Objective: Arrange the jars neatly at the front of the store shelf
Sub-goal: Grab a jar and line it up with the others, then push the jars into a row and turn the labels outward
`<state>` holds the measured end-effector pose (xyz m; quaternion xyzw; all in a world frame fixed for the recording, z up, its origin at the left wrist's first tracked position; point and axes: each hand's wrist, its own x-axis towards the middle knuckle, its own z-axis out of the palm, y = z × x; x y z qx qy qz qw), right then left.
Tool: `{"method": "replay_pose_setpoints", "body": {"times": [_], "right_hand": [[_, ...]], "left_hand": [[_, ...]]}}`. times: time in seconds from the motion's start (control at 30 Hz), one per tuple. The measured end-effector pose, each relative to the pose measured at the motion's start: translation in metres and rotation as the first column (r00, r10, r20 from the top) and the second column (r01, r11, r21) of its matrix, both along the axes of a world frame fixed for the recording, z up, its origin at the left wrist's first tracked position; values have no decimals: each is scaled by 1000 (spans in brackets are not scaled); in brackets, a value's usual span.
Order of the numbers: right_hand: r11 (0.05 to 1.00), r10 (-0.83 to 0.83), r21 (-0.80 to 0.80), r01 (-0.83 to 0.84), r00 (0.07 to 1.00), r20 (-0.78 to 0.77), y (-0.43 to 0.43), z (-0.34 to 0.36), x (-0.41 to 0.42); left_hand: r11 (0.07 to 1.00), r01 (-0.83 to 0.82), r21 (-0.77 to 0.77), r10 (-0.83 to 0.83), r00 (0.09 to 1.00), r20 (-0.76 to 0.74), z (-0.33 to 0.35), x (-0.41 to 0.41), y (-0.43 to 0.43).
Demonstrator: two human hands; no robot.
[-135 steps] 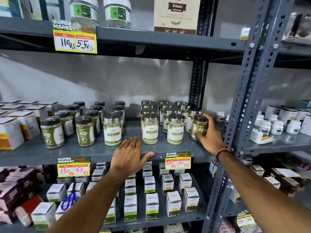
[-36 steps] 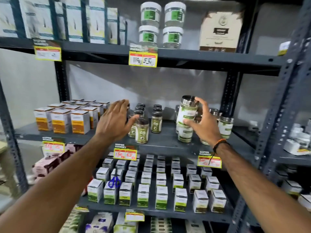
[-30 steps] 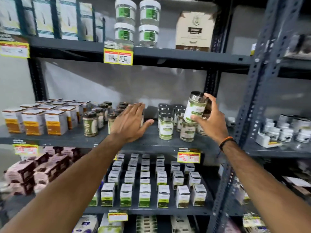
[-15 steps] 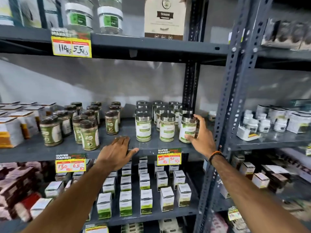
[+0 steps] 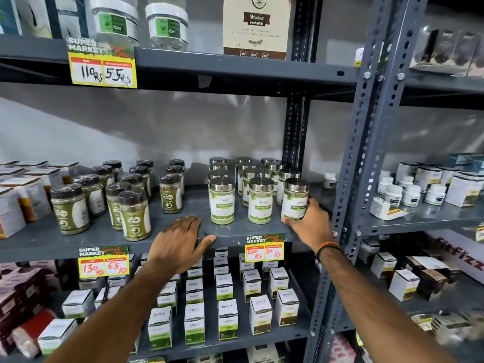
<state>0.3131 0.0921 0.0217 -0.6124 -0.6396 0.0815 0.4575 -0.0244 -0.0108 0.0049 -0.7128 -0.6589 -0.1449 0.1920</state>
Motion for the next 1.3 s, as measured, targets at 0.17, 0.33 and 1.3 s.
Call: {"method": "replay_pose_setpoints", "body": {"times": [0.17, 0.33, 1.3], "right_hand": [[997, -58, -55, 58, 998, 14, 17, 3, 2], [997, -61, -54, 62, 998, 19, 21, 1, 1], [796, 401, 423, -434, 900, 170, -115, 66, -136]], "left_hand": [[1000, 7, 4, -7, 1000, 9, 0, 0, -2], [1000, -1, -1, 1, 1000, 11, 1, 1, -2], [962, 83, 260, -75, 996, -43, 127, -32, -75]]}}
